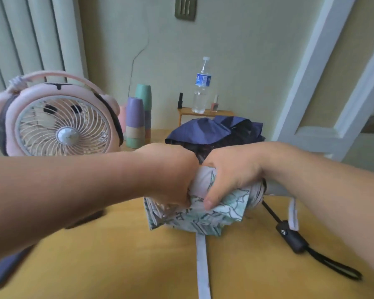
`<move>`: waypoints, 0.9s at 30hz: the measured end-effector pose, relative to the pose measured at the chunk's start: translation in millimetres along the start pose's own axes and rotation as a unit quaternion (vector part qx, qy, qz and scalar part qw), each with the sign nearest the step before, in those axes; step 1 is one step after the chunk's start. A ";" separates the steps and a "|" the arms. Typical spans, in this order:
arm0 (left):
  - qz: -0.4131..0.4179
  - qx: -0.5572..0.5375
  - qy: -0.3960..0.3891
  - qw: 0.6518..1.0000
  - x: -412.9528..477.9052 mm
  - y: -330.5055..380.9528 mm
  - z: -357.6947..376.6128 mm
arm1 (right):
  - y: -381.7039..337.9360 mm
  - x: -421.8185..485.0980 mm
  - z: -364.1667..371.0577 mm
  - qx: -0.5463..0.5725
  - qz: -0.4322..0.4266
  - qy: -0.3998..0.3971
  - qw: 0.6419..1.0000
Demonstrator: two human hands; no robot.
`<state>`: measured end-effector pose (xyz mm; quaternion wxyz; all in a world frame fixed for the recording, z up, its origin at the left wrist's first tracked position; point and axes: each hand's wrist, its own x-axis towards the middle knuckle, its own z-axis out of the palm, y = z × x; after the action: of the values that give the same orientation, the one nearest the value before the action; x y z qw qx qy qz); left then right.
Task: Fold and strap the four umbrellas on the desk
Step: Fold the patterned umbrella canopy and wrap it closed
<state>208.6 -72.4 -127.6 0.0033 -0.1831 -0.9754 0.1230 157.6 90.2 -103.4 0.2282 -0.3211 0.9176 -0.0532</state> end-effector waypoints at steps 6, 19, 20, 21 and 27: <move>-0.005 -0.357 -0.292 0.887 7.3 -30.4 -19.8 | -7.6 -9.3 16.7 -0.117 -0.022 0.125 0.985; 0.028 0.057 0.052 0.997 2.3 14.3 -15.5 | 16.1 -37.8 2.5 0.036 0.029 -0.006 0.999; 0.037 0.024 0.000 0.999 5.4 13.8 -16.2 | 12.1 -38.2 6.7 -0.047 0.039 0.031 0.998; 0.039 -0.030 -0.055 0.997 8.1 11.1 -15.8 | 7.1 -39.0 12.7 -0.141 0.047 0.086 0.985; 0.068 -0.202 -0.181 0.960 -1.8 5.8 -23.1 | 8.9 -35.7 37.8 -0.140 0.004 0.150 0.979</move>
<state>213.5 -62.3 -106.6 -0.2187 -0.2209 -0.9494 -0.0458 194.3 121.0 -125.5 0.0412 -0.3346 0.9410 0.0289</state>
